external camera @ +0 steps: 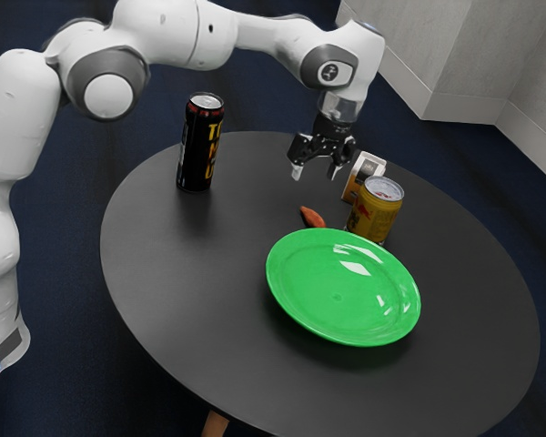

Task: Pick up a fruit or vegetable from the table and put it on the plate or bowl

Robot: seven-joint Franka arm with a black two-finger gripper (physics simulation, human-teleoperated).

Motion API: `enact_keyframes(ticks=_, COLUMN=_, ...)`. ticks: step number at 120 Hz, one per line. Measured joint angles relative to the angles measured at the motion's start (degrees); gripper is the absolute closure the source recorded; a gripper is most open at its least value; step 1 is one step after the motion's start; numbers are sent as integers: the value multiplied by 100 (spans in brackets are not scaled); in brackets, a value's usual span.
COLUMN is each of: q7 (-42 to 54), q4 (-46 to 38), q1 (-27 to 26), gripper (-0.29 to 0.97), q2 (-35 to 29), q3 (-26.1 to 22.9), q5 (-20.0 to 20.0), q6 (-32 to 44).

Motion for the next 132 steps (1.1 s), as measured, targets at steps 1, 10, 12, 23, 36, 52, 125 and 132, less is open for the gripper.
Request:
enact_keyframes(ticks=1, q7=-4, q4=1, q1=0, gripper=0, q2=8, q3=0, q5=0, q6=0)
enact_keyframes(ticks=10, q7=-40, q4=32, q1=4, gripper=0, q2=107, q3=-7, q5=-1, q6=3)
enact_keyframes(ticks=12, q7=-48, q4=39, q1=6, gripper=0, q2=127, q3=-8, q5=-2, q6=3)
enact_keyframes(ticks=23, q7=-87, q4=68, q1=13, gripper=0, q2=252, q3=-17, q5=-4, q6=4)
enact_keyframes(ticks=36, q7=-129, q4=144, q1=19, gripper=0, q2=428, q3=-50, q5=-41, q6=18)
enact_keyframes(ticks=52, q7=-164, q4=190, q1=20, gripper=0, q2=579, q3=-54, q5=-91, q6=85)
enact_keyframes(ticks=125, q7=-256, q4=53, q1=20, gripper=0, q2=906, q3=-213, q5=-225, q6=409)
enact_keyframes(ticks=132, q7=-258, q4=51, q1=27, gripper=3, q2=911, q3=-213, q5=-235, q6=415)
